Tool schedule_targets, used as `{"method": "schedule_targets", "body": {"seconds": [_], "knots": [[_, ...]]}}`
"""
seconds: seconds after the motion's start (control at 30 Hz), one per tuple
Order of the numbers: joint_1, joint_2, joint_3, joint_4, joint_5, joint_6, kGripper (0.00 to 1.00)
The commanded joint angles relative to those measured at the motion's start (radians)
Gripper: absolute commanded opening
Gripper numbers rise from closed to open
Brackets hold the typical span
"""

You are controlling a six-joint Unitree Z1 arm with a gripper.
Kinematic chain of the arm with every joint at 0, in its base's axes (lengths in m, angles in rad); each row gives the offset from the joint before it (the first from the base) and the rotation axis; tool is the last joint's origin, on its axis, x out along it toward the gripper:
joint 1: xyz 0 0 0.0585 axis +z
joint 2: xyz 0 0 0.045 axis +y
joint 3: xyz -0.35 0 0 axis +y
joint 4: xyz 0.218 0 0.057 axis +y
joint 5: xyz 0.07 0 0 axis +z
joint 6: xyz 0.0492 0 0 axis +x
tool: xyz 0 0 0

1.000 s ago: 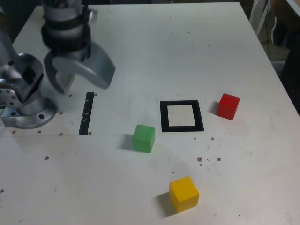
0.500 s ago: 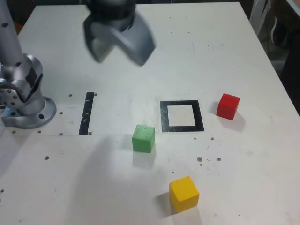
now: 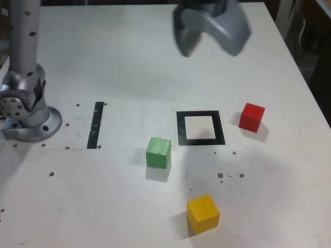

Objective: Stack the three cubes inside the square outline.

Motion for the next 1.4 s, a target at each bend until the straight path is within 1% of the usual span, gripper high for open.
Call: {"method": "schedule_targets", "body": {"seconds": [0.0,0.1,0.17,0.23,0.37,0.43,0.5,0.67,0.87,0.97,1.13,1.27,1.37], "knots": [[0.000,0.028,-0.055,-0.005,-0.004,0.002,0.99],[0.000,0.064,-0.063,-0.018,-0.010,0.001,0.99],[0.000,0.093,-0.065,-0.034,-0.021,0.000,0.99],[0.000,0.124,-0.066,-0.050,-0.036,0.000,0.99],[0.000,0.202,-0.075,-0.068,-0.078,0.000,0.99],[-0.003,0.234,-0.086,-0.069,-0.091,0.000,0.99],[-0.007,0.251,-0.099,-0.066,-0.092,-0.001,0.99],[-0.014,0.275,-0.119,-0.065,-0.081,-0.006,0.99],[-0.019,0.345,-0.143,-0.069,-0.086,-0.007,0.99],[-0.019,0.364,-0.141,-0.079,-0.093,-0.007,0.99],[-0.020,0.384,-0.124,-0.120,-0.120,-0.006,0.99],[-0.021,0.396,-0.122,-0.146,-0.127,-0.004,0.95],[-0.026,0.403,-0.126,-0.169,-0.126,-0.003,0.90]]}}
